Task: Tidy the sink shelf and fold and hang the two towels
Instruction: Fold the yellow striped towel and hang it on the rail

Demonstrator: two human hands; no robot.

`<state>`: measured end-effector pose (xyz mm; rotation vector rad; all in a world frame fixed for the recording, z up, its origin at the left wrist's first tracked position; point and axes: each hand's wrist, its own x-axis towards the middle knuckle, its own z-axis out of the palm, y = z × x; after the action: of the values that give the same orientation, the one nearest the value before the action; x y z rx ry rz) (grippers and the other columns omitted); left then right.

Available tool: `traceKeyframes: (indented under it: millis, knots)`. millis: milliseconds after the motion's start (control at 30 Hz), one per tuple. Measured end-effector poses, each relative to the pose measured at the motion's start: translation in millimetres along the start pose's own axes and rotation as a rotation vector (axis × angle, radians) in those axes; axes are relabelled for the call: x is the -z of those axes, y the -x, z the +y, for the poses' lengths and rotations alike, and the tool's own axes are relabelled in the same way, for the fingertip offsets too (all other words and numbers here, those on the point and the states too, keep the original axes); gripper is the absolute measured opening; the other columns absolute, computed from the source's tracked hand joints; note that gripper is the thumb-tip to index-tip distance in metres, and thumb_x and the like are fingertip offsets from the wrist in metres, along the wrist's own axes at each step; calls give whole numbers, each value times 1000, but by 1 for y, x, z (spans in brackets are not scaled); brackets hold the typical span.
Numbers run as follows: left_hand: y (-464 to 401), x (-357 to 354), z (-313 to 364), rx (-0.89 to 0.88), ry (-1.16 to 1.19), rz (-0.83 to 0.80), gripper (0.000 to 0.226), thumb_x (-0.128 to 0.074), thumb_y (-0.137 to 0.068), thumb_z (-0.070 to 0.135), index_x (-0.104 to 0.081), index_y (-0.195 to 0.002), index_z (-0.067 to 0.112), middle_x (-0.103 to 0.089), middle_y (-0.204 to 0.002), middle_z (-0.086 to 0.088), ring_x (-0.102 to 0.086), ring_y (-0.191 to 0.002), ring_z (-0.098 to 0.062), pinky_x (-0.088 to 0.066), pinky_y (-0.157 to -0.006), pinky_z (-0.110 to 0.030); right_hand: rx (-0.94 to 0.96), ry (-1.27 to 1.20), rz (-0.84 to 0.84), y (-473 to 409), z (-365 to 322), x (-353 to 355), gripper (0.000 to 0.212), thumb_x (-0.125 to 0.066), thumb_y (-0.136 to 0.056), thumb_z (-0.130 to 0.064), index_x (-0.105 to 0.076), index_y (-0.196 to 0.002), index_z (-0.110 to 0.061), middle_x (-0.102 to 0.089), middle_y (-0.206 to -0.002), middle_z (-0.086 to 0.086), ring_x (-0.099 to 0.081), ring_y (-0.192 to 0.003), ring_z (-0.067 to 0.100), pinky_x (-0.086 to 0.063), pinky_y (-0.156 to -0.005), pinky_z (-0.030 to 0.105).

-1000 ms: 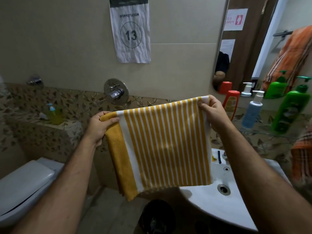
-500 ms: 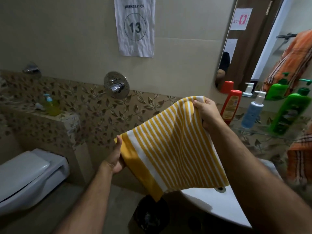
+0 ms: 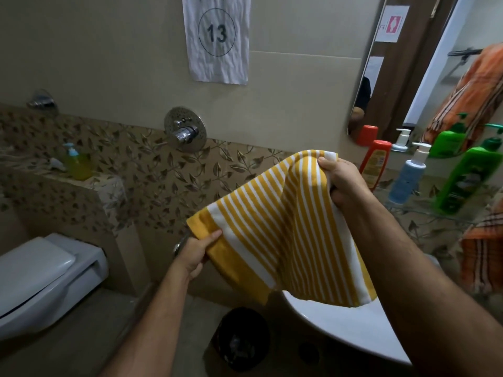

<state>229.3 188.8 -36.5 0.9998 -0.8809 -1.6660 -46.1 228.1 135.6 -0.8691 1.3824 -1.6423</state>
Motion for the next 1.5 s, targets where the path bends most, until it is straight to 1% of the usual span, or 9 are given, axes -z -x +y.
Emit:
traceKeyframes:
  millis: [100,300,500,800,900,1000,1133,1300,1500]
  knots:
    - [-2,7,21,-50,98,8,33,-60,-86,39,-69,-105,13,-72,-107,-12,-73,-85,-23,-57,-83,-45,3,-75,-35,4,-11,4,11,-54,-97,-5,-64,-97,-2,-71,-87,11,-73,-67,14,-58,-56,25]
    - [8,16,-20,102,279,-84,99,-35,-58,95,-62,-125,27,-66,-126,-13,-58,-117,-39,-44,-99,-58,-28,-76,-45,4,-11,-3,24,-55,-96,-6,-60,-117,6,-70,-99,16,-72,-81,20,-61,-66,30]
    - [15,1,0,64,-53,-313,100,-99,-27,42,-66,-116,10,-72,-112,-14,-71,-98,-28,-59,-77,-41,-111,-39,6,-4,-1,4,27,-53,-98,-6,-57,-119,9,-69,-80,10,-64,-79,19,-57,-77,33]
    - [15,-28,76,-192,-287,-34,8,-66,-87,15,-72,-88,10,-76,-89,-7,-73,-82,-20,-56,-79,-35,-112,96,-76,-29,-25,40,23,-56,-96,-8,-57,-118,0,-68,-101,13,-68,-85,20,-59,-65,32]
    - [14,-50,110,-267,-292,-69,13,-63,-91,19,-70,-86,10,-76,-76,1,-72,-71,-11,-57,-63,-23,3,-10,-166,-42,-40,59,22,-55,-97,-19,-60,-117,-11,-71,-103,10,-71,-84,17,-59,-69,32]
    - [10,-62,133,-254,-189,-120,38,-73,-74,35,-73,-101,9,-74,-104,-12,-70,-98,-27,-55,-86,-37,-23,-205,-464,-47,-7,84,52,-70,-78,-48,-64,-121,-19,-65,-127,9,-65,-112,22,-55,-92,43]
    - [3,-61,128,-177,-196,-88,58,-80,-63,40,-72,-108,4,-70,-111,-19,-67,-102,-34,-51,-96,-48,-355,-166,-521,-27,103,62,102,-100,-31,-34,-58,-122,-13,-74,-110,5,-72,-95,20,-60,-72,37]
    - [0,-31,111,-119,-250,77,36,-72,-81,30,-73,-101,1,-70,-108,-23,-69,-86,-30,-54,-90,-45,-334,-135,-389,-21,117,39,60,-77,-74,-22,-55,-130,-14,-70,-115,9,-68,-100,27,-56,-73,41]
    - [5,-19,116,-102,-176,53,50,-73,-70,39,-71,-109,8,-70,-113,-17,-68,-98,-31,-54,-89,-44,-311,-330,-611,-23,129,62,79,-99,-33,-43,-78,-104,-16,-76,-100,10,-73,-92,25,-61,-72,39]
